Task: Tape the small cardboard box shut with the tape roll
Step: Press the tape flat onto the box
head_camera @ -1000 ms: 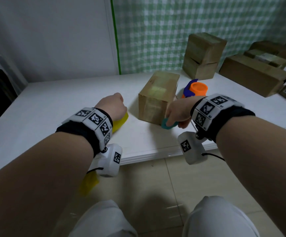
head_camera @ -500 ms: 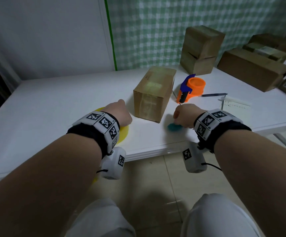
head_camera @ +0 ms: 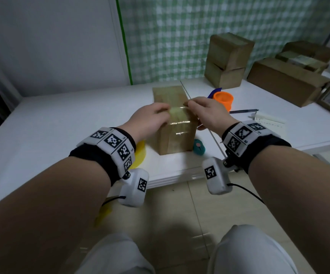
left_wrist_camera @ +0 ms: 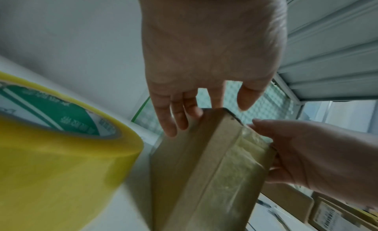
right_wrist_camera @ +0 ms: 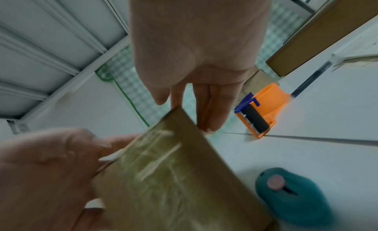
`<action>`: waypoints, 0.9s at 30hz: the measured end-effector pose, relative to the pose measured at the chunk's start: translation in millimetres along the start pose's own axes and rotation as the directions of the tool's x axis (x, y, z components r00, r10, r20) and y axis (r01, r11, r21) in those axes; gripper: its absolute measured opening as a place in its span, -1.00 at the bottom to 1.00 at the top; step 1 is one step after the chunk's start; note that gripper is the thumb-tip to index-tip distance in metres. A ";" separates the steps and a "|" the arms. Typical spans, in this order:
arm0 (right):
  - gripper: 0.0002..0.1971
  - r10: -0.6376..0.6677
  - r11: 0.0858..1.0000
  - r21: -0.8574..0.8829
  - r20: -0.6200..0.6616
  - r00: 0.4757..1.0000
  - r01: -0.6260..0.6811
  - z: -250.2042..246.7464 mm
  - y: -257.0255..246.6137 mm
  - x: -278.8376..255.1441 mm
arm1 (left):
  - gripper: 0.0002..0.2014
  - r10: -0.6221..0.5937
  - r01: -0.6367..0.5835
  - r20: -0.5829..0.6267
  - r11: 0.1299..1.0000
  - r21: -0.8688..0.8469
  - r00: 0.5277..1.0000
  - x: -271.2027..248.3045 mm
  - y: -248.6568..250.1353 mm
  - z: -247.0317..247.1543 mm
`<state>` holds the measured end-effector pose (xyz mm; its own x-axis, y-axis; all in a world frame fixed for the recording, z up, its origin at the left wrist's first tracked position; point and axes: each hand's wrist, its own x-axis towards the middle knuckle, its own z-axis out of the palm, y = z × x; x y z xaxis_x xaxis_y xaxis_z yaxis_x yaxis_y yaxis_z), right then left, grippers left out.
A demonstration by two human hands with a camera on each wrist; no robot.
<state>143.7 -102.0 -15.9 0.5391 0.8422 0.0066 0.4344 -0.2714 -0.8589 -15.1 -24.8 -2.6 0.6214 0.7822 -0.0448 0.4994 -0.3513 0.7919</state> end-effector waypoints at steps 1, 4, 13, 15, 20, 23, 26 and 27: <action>-0.65 -0.007 1.000 0.003 0.007 1.000 0.007 -1.0 0.7 -1.5 | -0.56 0.019 -0.019 -0.002 1.000 0.019 1.000 -2.5 -1.3 1.3; -0.67 -0.036 0.999 -0.032 0.038 0.999 0.038 1.3 3.3 -6.1 | -0.41 0.079 -0.072 -0.028 0.974 0.214 0.996 -7.1 -7.5 5.9; -0.59 -0.084 0.989 -0.111 0.105 0.991 0.096 2.1 12.2 -13.5 | -0.25 0.246 -0.170 -0.037 0.762 0.625 0.969 -8.4 -15.2 16.7; -0.59 -0.101 0.987 -0.113 0.099 0.990 0.112 3.5 14.2 -12.2 | -0.24 0.257 -0.182 -0.019 0.732 0.656 0.966 -7.6 -17.9 17.1; -0.58 -0.120 0.986 -0.111 0.082 0.989 0.128 5.1 18.2 -9.9 | -0.24 0.277 -0.208 0.021 0.668 0.715 0.961 -7.4 -20.8 17.7; -0.57 -0.119 0.985 -0.111 0.089 0.989 0.129 4.9 17.9 -11.0 | -0.23 0.274 -0.206 0.021 0.665 0.718 0.961 -9.0 -22.3 18.6; -0.57 -0.112 0.985 -0.118 0.113 0.987 0.126 4.7 17.3 -12.8 | -0.17 0.272 -0.201 0.022 0.651 0.733 0.962 -11.8 -20.0 19.9; -0.57 -0.107 0.985 -0.120 0.121 0.987 0.122 4.2 16.3 -13.8 | -0.14 0.271 -0.200 0.025 0.638 0.743 0.962 -12.4 -18.6 19.4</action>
<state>140.3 -116.2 -32.2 0.3980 0.9167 0.0367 0.5801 -0.2204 -0.7842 -20.3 -37.9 -28.6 0.7487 0.6443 0.1562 0.6436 -0.7628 0.0616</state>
